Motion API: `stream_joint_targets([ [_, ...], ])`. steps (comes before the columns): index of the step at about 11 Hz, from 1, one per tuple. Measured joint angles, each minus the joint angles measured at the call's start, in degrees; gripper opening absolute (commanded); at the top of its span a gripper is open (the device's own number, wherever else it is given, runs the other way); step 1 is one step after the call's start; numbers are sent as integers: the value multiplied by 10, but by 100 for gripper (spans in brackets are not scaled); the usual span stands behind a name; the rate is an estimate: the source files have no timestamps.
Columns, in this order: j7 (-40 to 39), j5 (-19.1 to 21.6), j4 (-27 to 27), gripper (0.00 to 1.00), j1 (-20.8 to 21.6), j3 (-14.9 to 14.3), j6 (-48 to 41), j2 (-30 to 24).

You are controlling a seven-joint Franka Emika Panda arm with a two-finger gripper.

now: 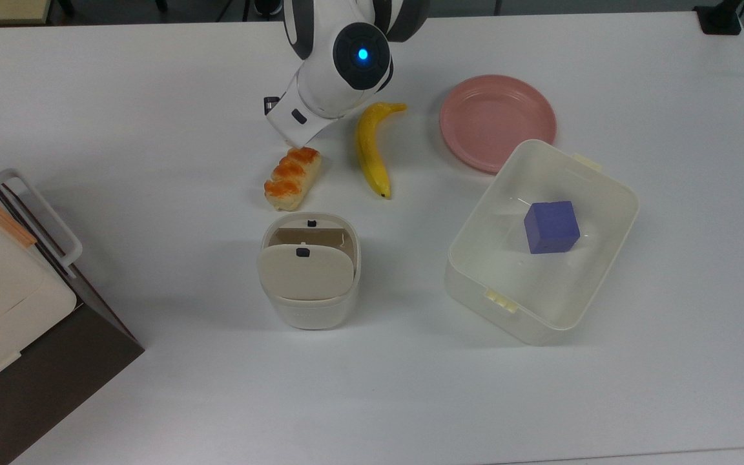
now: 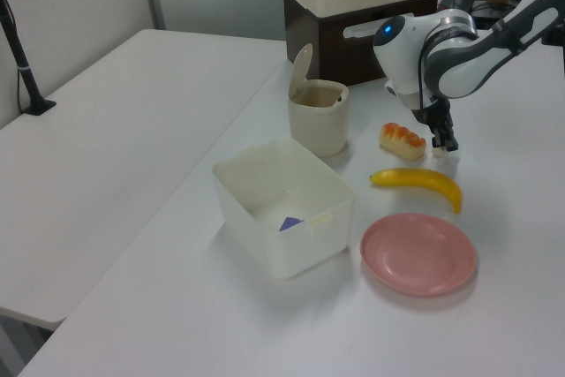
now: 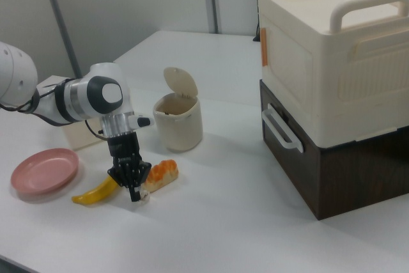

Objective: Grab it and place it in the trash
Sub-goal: 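Close the gripper on the clear wrapper and lift it, then carry the wrapper over the open white trash bin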

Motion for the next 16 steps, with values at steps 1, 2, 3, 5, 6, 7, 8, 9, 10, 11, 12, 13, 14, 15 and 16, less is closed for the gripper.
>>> stream_joint_targets([
  [1,0,0,11,0,0,0,-7,-1],
  [2,0,0,23,0,0,0,-22,-2],
  [3,0,0,36,0,0,0,-37,-7],
  [5,0,5,72,0,0,1,-66,-28],
  [6,0,13,93,0,0,1,-72,-40],
  [7,0,24,117,0,-2,1,-73,-47],
  [8,1,41,145,0,-7,1,-74,-49],
  [9,1,57,175,0,-13,0,-74,-47],
  [10,2,73,202,0,-16,1,-74,-42],
  [11,10,85,228,0,-18,0,-74,-34],
  [12,30,89,255,0,-18,0,-73,-20],
  [13,51,90,284,0,-19,-1,-71,0],
  [14,74,90,313,0,-19,-2,-56,25],
  [15,99,90,335,0,-19,-7,-25,49],
  [16,128,90,349,0,-19,-12,19,71],
])
